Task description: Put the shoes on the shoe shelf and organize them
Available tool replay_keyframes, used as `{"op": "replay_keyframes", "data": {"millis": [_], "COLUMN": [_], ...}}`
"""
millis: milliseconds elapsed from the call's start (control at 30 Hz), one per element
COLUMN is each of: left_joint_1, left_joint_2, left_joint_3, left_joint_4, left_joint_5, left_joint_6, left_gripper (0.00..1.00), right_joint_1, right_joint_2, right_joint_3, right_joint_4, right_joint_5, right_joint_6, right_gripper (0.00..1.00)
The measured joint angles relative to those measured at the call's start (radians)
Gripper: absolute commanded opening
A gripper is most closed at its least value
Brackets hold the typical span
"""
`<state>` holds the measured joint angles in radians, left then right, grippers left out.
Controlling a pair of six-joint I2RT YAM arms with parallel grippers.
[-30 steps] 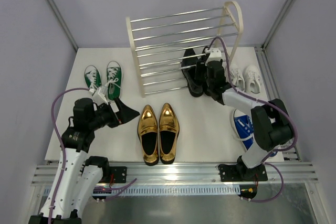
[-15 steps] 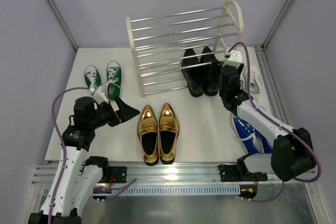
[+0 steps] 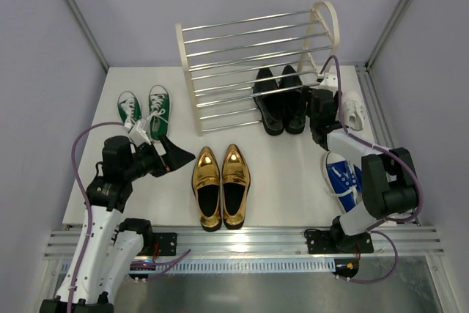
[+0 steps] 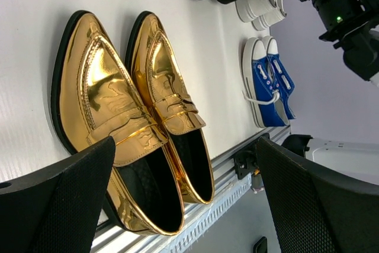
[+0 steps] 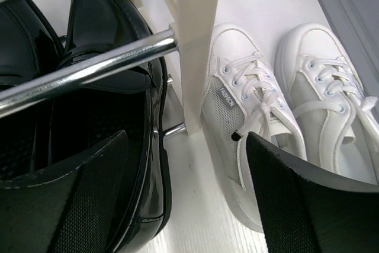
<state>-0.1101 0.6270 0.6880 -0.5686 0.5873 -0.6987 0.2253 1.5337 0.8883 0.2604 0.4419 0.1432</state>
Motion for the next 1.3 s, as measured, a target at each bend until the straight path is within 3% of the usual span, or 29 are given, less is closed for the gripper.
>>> {"op": "replay_keyframes", "data": {"millis": [133, 267, 367, 433, 500, 567, 700, 733, 800, 833, 967, 1300], "left_joint_1": [0.0, 0.0, 0.0, 0.0, 0.0, 0.0, 0.0, 0.0, 0.0, 0.0, 0.0, 0.0], "left_joint_2": [0.003, 0.0, -0.005, -0.007, -0.006, -0.004, 0.0, 0.001, 0.003, 0.004, 0.004, 0.006], "left_joint_3": [0.0, 0.0, 0.0, 0.0, 0.0, 0.0, 0.0, 0.0, 0.0, 0.0, 0.0, 0.002], "left_joint_4": [-0.001, -0.006, -0.011, -0.011, -0.011, -0.011, -0.011, -0.011, -0.011, -0.011, -0.012, -0.011], "left_joint_5": [0.0, -0.001, -0.002, -0.002, -0.002, -0.001, -0.001, -0.001, -0.001, -0.001, -0.001, 0.004], "left_joint_6": [0.001, 0.008, 0.013, 0.019, 0.022, 0.023, 0.023, 0.024, 0.025, 0.026, 0.027, 0.027], "left_gripper": [1.0, 1.0, 1.0, 1.0, 1.0, 1.0, 1.0, 1.0, 1.0, 1.0, 1.0, 1.0], "right_joint_1": [-0.002, -0.01, -0.019, -0.023, -0.027, -0.029, -0.035, -0.036, -0.039, -0.04, -0.043, -0.042], "right_joint_2": [0.054, 0.125, 0.138, 0.138, 0.143, 0.154, 0.179, 0.185, 0.196, 0.2, 0.201, 0.119], "right_joint_3": [-0.06, -0.037, -0.027, -0.025, -0.016, -0.002, 0.021, 0.026, 0.037, 0.041, 0.043, -0.048], "right_joint_4": [0.16, 0.231, 0.275, 0.303, 0.323, 0.331, 0.331, 0.331, 0.332, 0.334, 0.338, 0.343], "right_joint_5": [-0.011, -0.011, -0.003, 0.005, 0.016, 0.026, 0.027, 0.027, 0.025, 0.025, 0.018, -0.008], "right_joint_6": [-0.041, -0.078, -0.101, -0.114, -0.129, -0.147, -0.168, -0.172, -0.18, -0.184, -0.167, -0.124], "right_gripper": [0.59, 0.5, 0.52, 0.61, 0.78, 0.77, 0.58, 0.47, 0.36, 0.24, 0.04, 0.04]}}
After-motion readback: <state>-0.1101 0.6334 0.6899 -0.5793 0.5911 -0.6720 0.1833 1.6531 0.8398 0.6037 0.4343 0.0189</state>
